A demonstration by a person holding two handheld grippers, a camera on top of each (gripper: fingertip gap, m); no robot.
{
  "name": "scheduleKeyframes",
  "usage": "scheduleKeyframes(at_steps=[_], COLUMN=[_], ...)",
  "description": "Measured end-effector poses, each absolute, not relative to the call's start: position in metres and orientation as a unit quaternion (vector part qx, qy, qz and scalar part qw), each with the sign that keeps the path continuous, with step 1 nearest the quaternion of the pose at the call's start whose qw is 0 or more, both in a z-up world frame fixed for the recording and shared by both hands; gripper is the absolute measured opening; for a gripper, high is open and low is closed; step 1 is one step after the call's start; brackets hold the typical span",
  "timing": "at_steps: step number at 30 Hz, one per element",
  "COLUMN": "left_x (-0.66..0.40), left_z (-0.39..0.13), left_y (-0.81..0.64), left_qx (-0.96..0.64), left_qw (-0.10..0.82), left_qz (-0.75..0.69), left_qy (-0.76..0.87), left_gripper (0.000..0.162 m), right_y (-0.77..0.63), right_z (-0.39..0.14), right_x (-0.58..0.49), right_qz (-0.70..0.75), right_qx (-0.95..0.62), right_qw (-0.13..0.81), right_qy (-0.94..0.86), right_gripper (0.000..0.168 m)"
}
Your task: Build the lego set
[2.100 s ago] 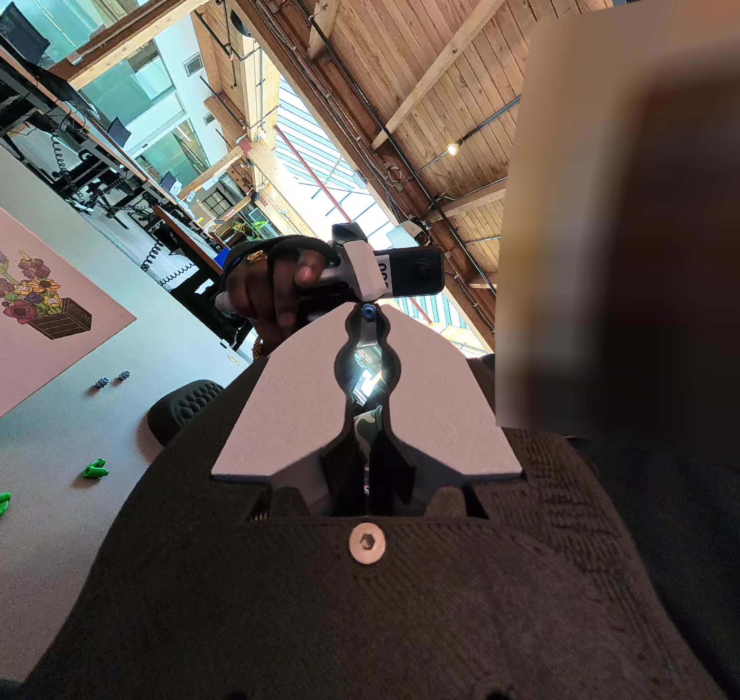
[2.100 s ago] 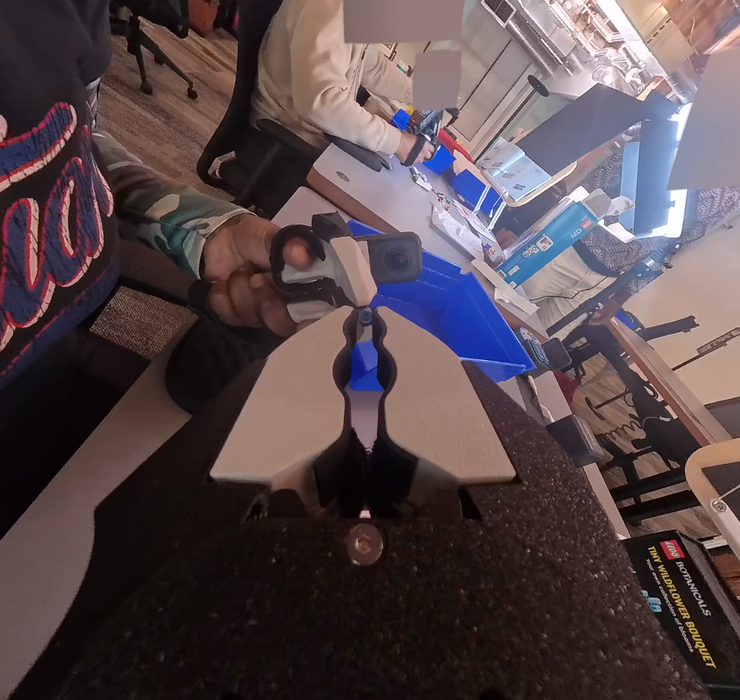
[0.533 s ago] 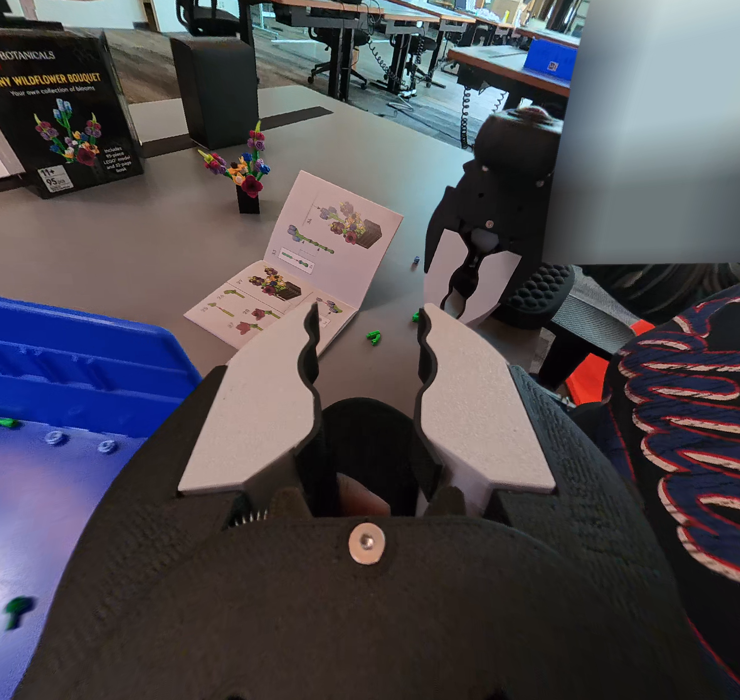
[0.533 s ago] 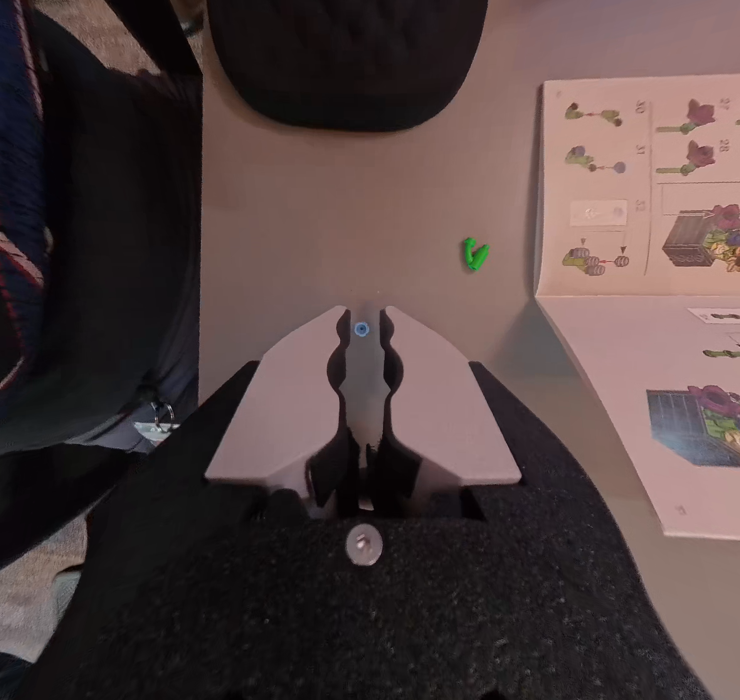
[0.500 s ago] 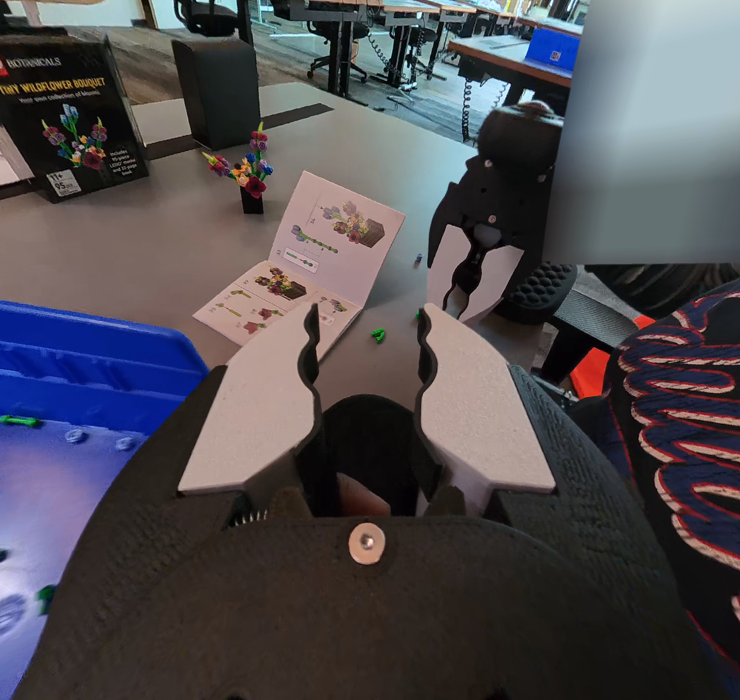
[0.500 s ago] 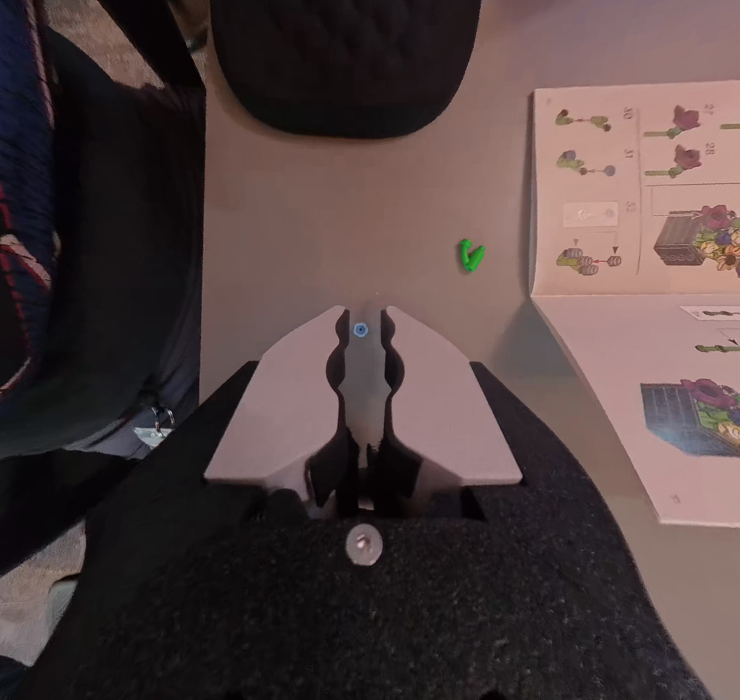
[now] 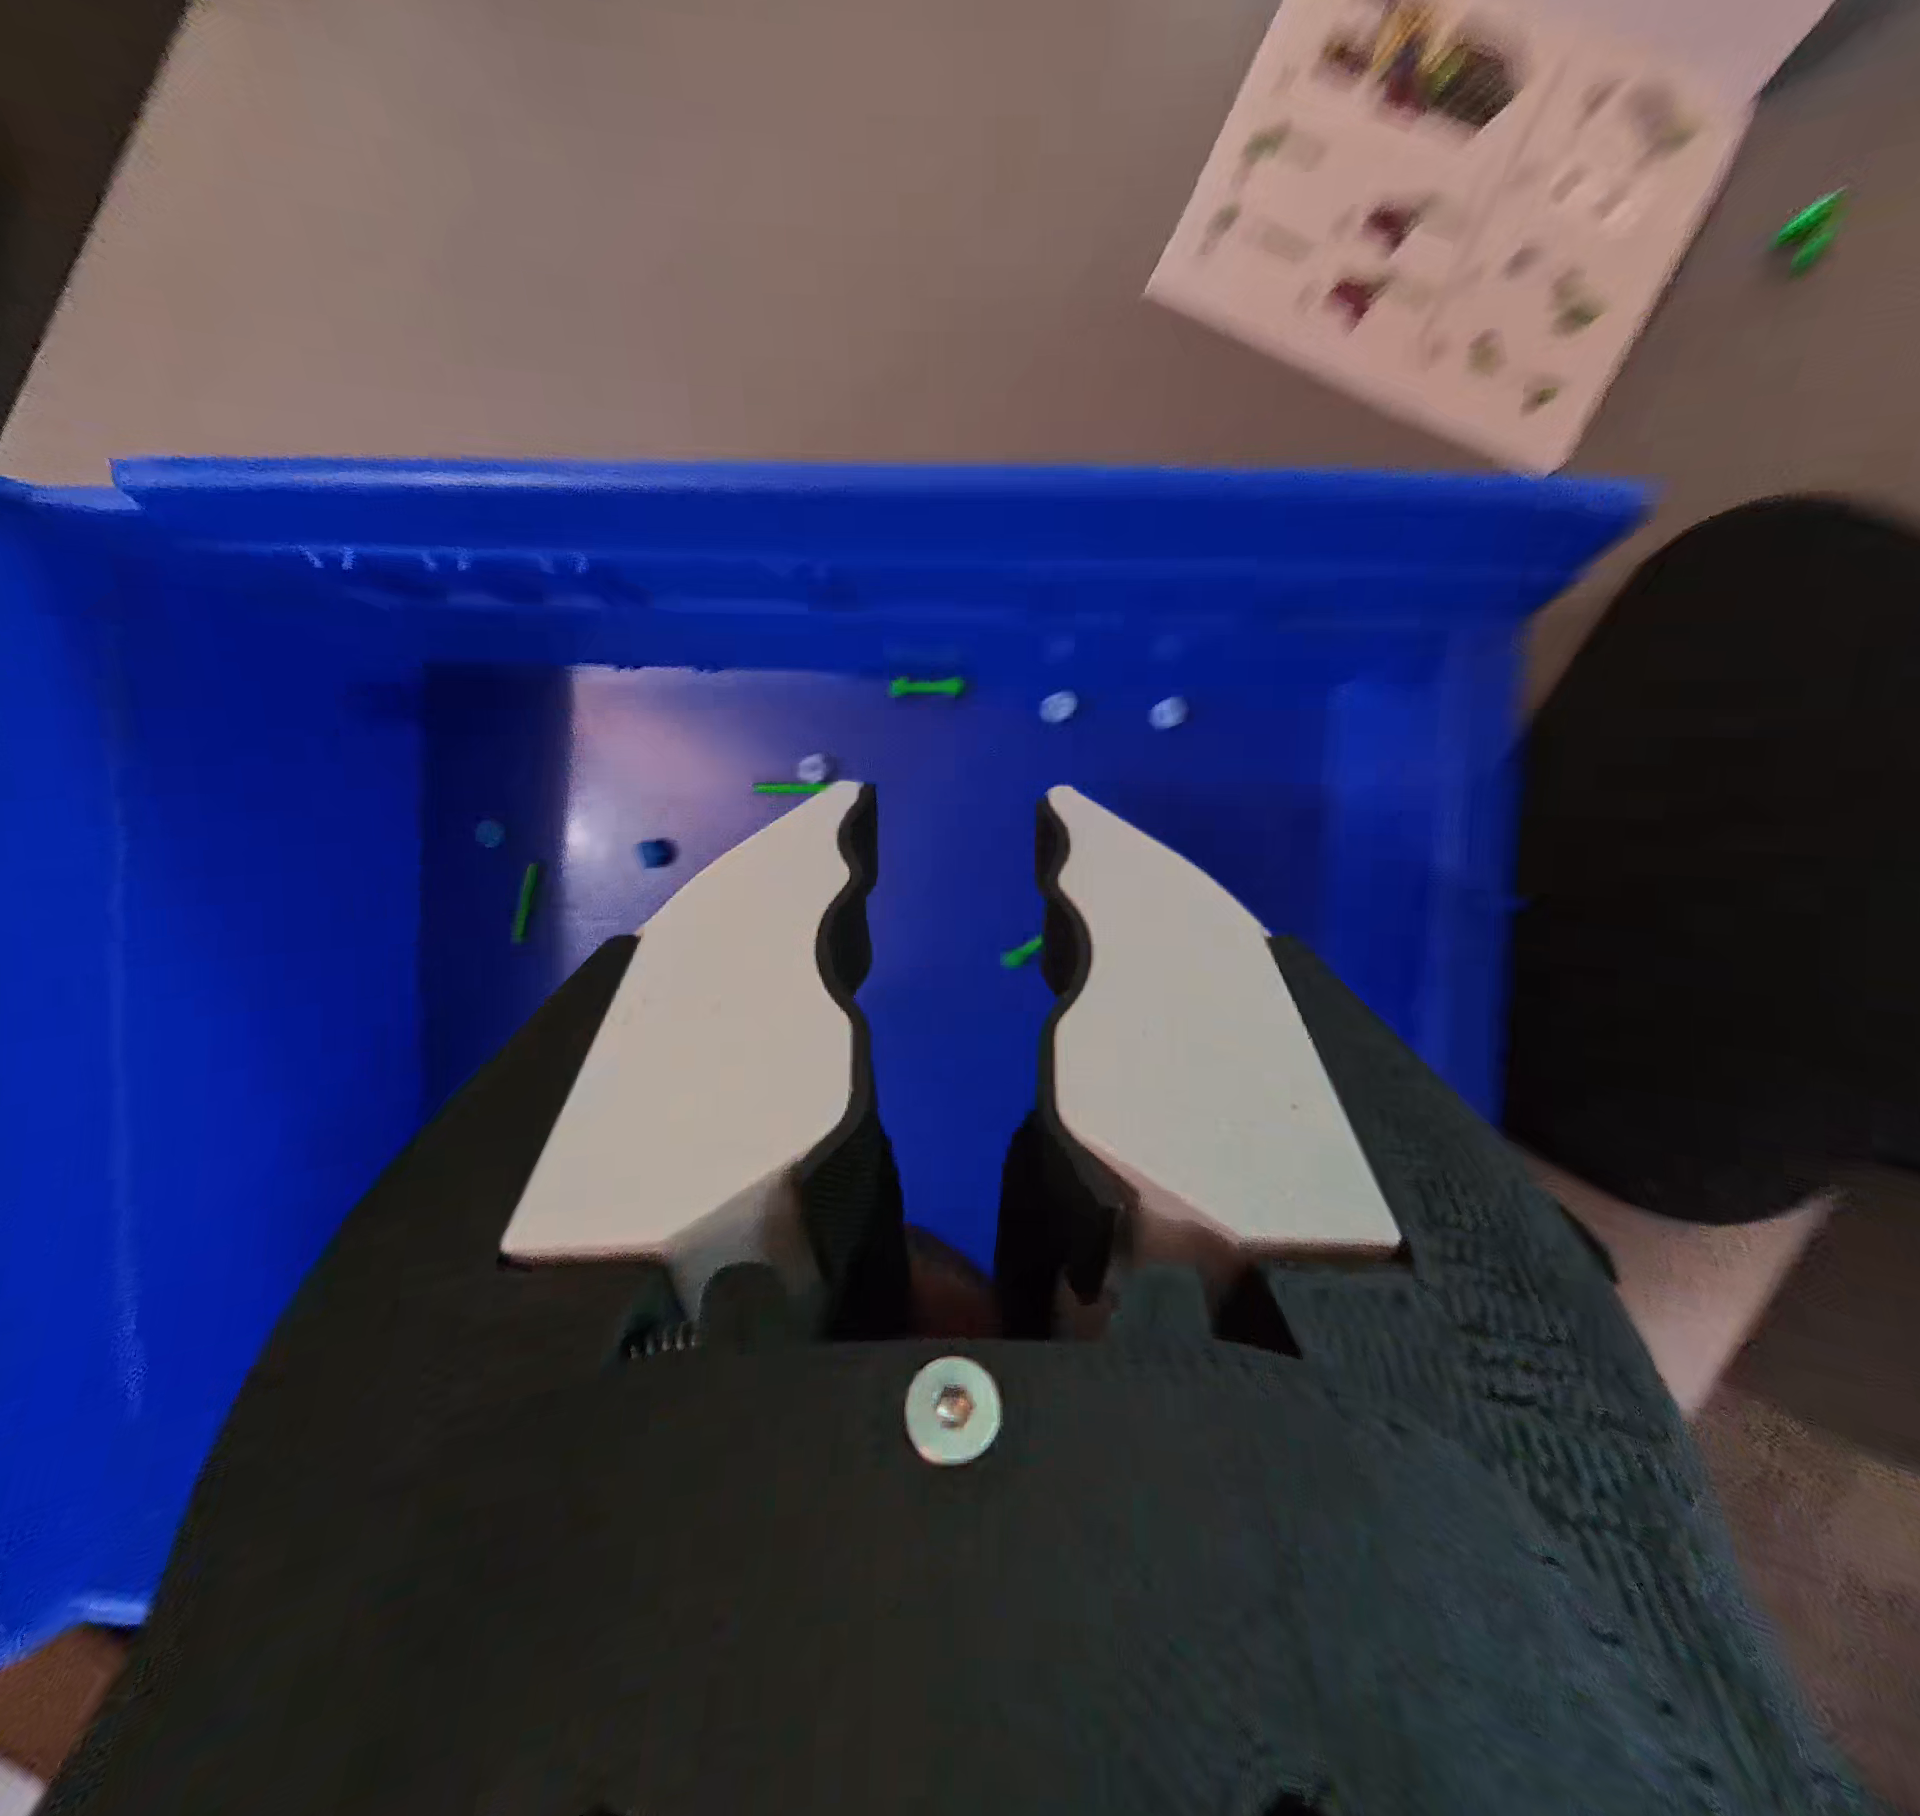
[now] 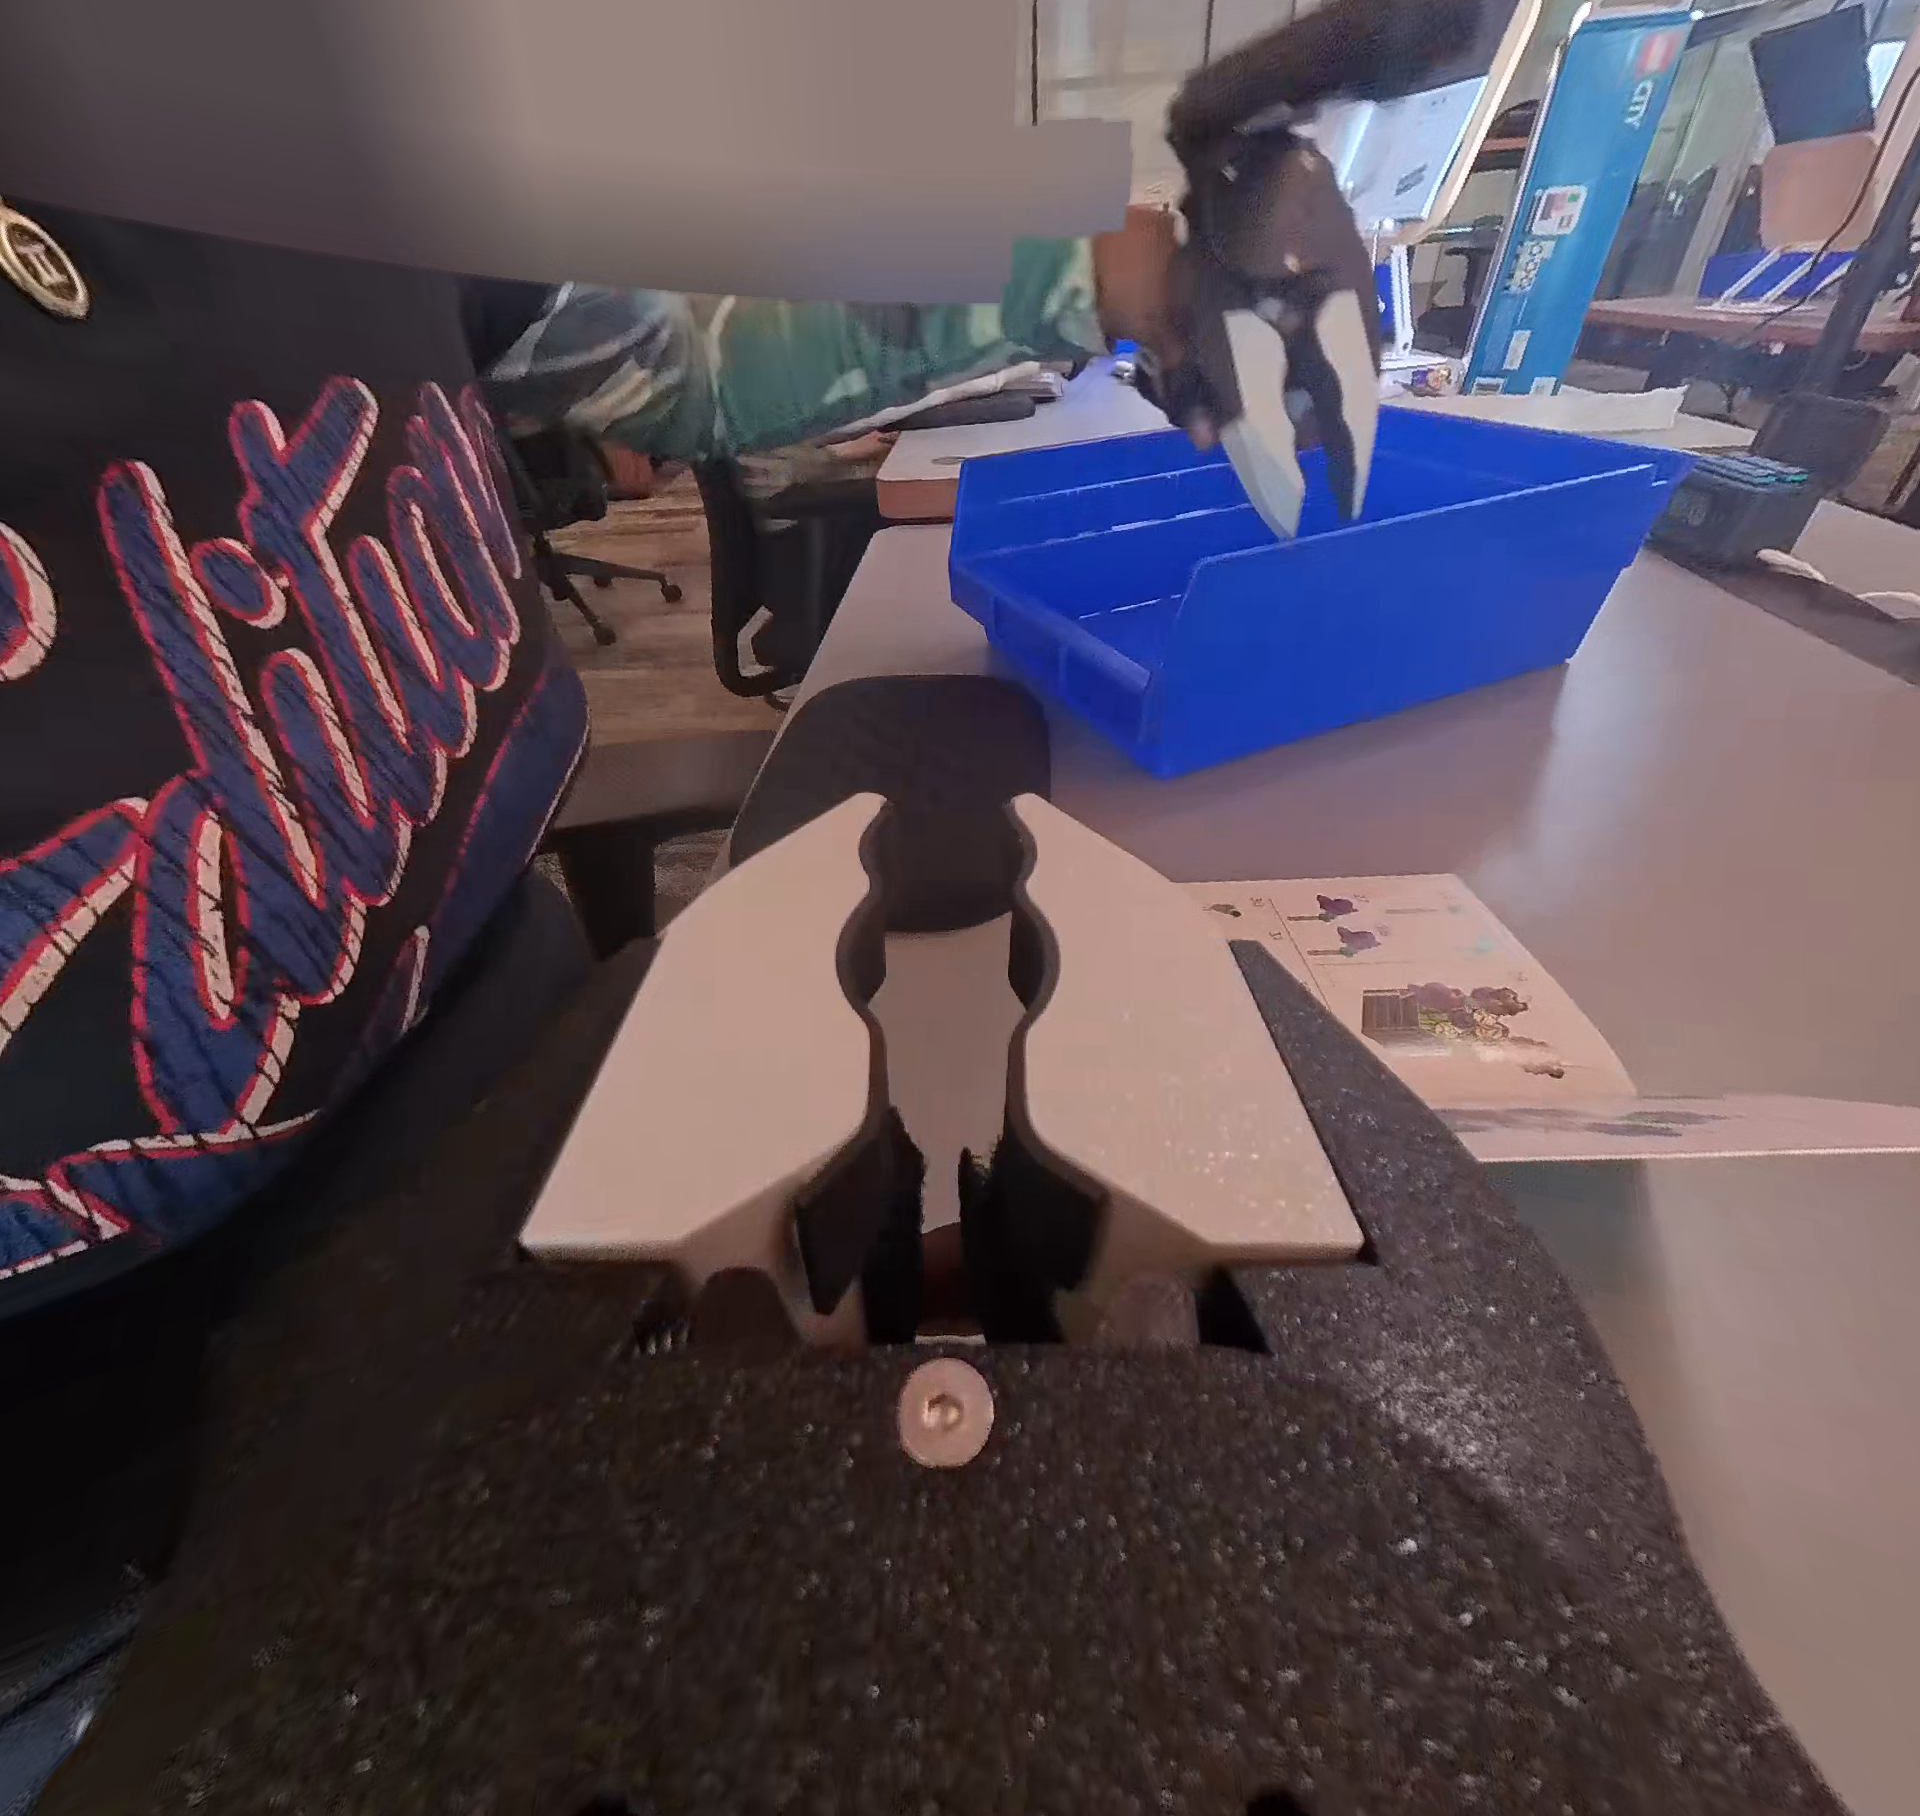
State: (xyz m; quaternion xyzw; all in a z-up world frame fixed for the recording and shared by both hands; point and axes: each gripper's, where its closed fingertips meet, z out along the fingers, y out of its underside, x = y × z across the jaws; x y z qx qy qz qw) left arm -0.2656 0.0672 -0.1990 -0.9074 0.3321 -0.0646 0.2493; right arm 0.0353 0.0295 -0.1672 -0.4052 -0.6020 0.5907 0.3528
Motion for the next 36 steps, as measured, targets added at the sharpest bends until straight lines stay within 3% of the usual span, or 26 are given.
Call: scheduleKeyframes(at_steps=[10,23,28,33,36], left_x=[-0.296,-0.295,-0.272,-0.215,-0.168], left_z=[-0.271,-0.28,-0.228,-0.12,-0.069], left_y=[0.104,0.099,0.104,0.08,0.042], left_qx=[-0.907,-0.919,-0.907,-0.784,-0.676], left_qw=[0.132,0.105,0.264,0.515,0.605], left_qz=[-0.06,-0.07,-0.138,-0.295,-0.395], left_qy=[0.394,0.374,0.298,0.182,0.143], left_gripper=[0.019,0.007,0.007,0.007,0.006], right_y=[0.034,0.038,0.038,0.039,0.039], right_z=[-0.176,-0.174,-0.174,-0.166,-0.156], right_x=[0.037,0.038,0.036,0.031,0.028], right_qz=[0.59,0.591,0.587,0.574,0.571], right_qx=[-0.417,-0.418,-0.416,-0.398,-0.381], right_qw=[0.348,0.355,0.366,0.413,0.447], right_qy=[-0.598,-0.591,-0.59,-0.584,-0.573], right_gripper=[0.019,0.019,0.019,0.019,0.018])
